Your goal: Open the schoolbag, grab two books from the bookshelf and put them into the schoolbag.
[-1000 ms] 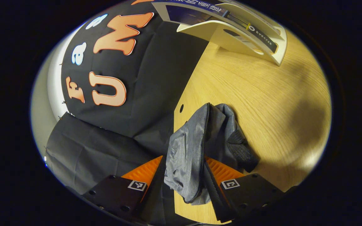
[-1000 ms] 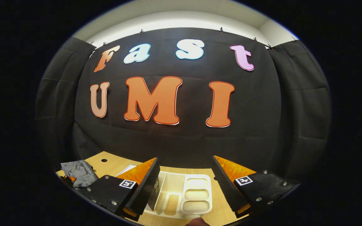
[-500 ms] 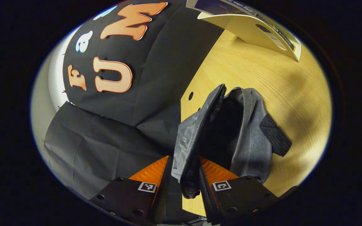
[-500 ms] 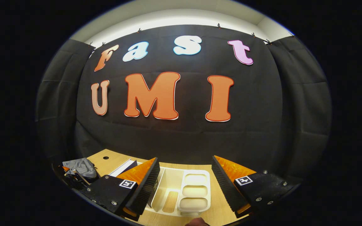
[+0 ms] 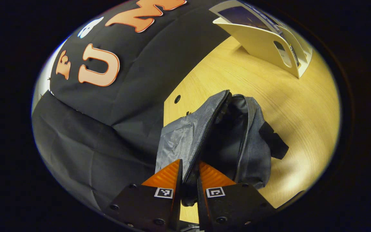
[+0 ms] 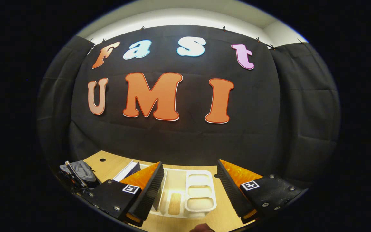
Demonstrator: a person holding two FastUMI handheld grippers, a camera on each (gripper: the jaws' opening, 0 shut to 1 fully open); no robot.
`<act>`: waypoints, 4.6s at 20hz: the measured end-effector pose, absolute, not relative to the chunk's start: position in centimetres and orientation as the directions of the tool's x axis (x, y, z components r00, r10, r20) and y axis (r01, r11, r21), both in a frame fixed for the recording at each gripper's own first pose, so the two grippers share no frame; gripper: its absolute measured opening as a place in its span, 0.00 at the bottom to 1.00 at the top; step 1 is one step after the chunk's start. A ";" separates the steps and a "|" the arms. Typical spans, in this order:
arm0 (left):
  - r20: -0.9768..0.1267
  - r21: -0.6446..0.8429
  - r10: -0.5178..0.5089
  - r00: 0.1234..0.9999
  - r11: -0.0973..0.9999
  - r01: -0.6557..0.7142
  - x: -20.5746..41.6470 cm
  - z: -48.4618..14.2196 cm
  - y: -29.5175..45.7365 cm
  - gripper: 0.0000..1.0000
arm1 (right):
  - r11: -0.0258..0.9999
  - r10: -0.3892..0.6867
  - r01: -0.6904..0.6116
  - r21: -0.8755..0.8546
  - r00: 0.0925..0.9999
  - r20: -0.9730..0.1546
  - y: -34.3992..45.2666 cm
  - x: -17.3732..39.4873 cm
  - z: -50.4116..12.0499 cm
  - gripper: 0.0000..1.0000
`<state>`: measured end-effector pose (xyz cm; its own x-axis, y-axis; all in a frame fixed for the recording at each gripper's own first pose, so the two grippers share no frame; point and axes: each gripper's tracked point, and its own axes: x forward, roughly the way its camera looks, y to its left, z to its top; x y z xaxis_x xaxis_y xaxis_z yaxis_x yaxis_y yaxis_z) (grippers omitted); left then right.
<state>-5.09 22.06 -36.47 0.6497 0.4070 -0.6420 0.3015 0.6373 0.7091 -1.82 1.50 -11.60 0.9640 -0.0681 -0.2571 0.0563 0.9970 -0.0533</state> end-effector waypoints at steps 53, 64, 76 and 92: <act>-0.965 0.078 -0.071 0.252 0.841 0.536 0.2 -29.0 28.3 0.14 | 0.994 0.065 0.080 0.078 0.161 -0.985 20.7 6.0 -27.9 0.41; -0.962 0.064 -0.086 0.258 0.849 0.524 0.5 -29.3 27.3 0.14 | 0.958 0.203 0.127 0.258 0.336 -0.920 17.7 4.3 -18.0 0.31; -0.961 0.032 -0.115 0.251 0.856 0.516 -0.4 -29.6 26.2 0.14 | 0.922 0.299 0.099 0.374 0.434 -0.850 18.0 -0.6 -13.6 0.30; -0.958 0.052 -0.091 0.273 0.878 0.476 -0.9 -28.5 27.1 0.08 | 0.779 0.579 0.058 0.625 0.317 -0.751 31.6 -5.2 -19.0 0.29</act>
<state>-0.92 27.07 -28.52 0.2733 -0.0914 -0.9576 0.4762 0.8778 0.0521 -5.23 31.60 -19.00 0.3166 0.5790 -0.7513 0.0579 0.7788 0.6246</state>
